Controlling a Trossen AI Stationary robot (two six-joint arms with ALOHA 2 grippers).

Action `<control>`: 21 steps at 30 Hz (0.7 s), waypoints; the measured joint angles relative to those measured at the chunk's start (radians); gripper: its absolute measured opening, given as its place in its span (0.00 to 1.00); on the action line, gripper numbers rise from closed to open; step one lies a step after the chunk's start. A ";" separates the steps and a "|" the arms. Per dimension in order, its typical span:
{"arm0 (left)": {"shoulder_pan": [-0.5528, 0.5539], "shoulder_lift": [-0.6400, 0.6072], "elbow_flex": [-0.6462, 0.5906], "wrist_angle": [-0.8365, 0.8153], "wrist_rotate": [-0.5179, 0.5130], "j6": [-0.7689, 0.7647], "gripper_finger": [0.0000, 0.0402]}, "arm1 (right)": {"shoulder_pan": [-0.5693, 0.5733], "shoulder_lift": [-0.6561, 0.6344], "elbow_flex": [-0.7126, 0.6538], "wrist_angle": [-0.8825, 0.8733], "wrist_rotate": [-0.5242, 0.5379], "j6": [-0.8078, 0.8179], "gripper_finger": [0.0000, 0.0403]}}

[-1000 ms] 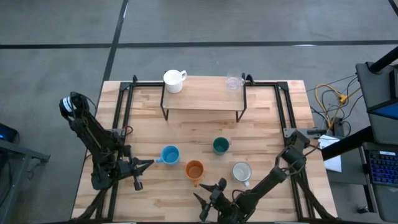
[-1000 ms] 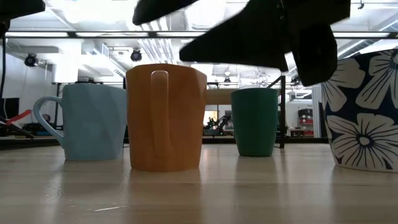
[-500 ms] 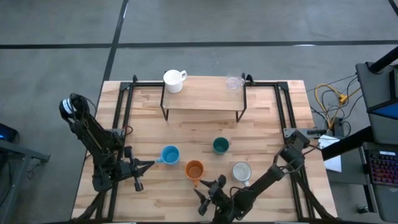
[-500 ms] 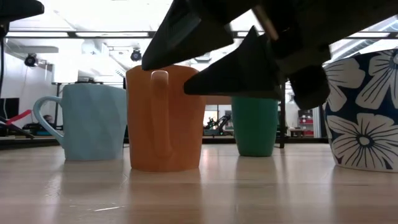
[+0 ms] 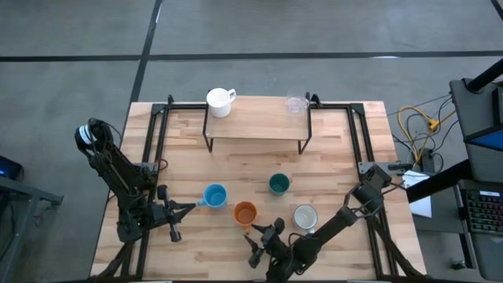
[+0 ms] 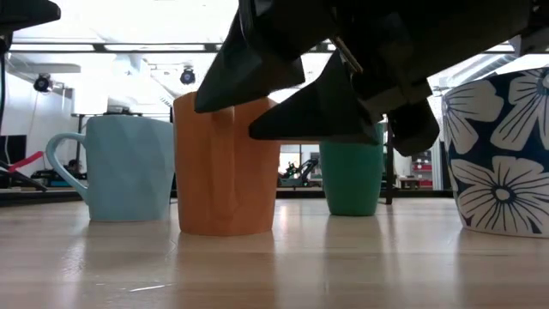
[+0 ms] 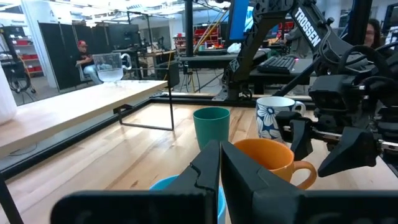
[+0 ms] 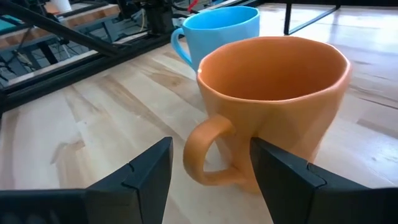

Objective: Stack small to large cups/mugs on shelf
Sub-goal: Put the orange cup on the shelf

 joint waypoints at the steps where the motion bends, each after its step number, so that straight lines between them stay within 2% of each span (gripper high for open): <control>1: 0.000 0.000 0.000 0.000 0.000 0.000 0.00 | 0.000 0.000 0.000 -0.012 0.000 0.011 0.52; 7: 0.000 0.000 0.000 0.002 0.001 0.000 0.00 | 0.000 0.000 0.000 -0.083 0.003 0.076 0.49; 15: 0.000 0.000 0.000 0.002 0.003 0.000 0.00 | 0.000 0.000 0.000 -0.109 0.007 0.079 0.41; 21: 0.000 0.000 0.003 0.001 0.025 -0.001 0.00 | 0.000 -0.006 0.000 -0.210 0.009 0.140 0.34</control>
